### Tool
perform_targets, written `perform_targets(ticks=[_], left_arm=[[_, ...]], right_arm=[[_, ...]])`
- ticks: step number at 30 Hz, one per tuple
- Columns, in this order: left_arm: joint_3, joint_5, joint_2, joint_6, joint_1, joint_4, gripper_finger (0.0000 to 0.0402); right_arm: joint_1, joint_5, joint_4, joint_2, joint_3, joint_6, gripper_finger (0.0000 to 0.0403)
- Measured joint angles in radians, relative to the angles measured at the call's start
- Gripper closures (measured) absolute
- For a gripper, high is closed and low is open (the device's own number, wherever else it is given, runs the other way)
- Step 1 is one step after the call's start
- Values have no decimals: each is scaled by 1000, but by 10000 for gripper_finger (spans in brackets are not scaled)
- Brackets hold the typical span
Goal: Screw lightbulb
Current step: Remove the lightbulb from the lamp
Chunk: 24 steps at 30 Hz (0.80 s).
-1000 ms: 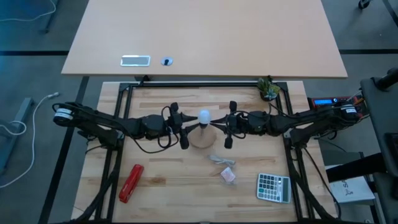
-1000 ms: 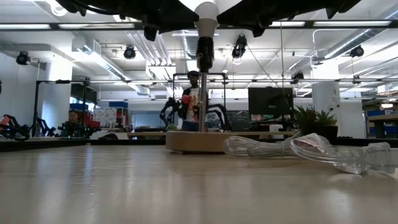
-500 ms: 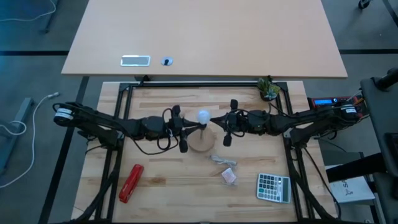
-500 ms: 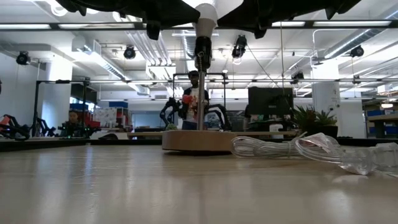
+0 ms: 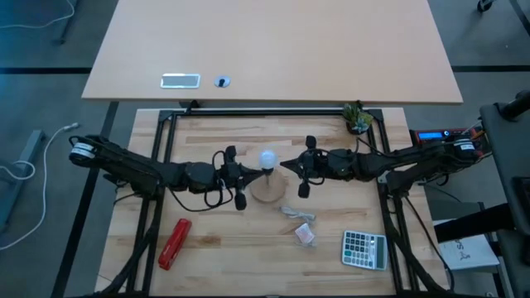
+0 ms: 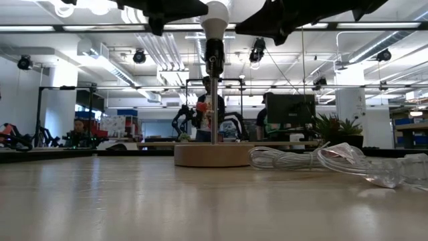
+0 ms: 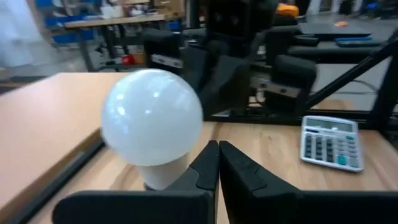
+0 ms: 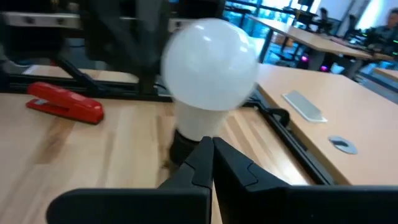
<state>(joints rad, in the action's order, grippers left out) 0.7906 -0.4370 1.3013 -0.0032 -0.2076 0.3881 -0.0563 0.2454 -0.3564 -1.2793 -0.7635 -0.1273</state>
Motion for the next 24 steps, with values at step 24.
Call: perform_targets(ticks=[24], left_arm=[[0,-217,4,24,-30,-5,280]], right_arm=[[-9,-11,-24,0,0,-3,403]])
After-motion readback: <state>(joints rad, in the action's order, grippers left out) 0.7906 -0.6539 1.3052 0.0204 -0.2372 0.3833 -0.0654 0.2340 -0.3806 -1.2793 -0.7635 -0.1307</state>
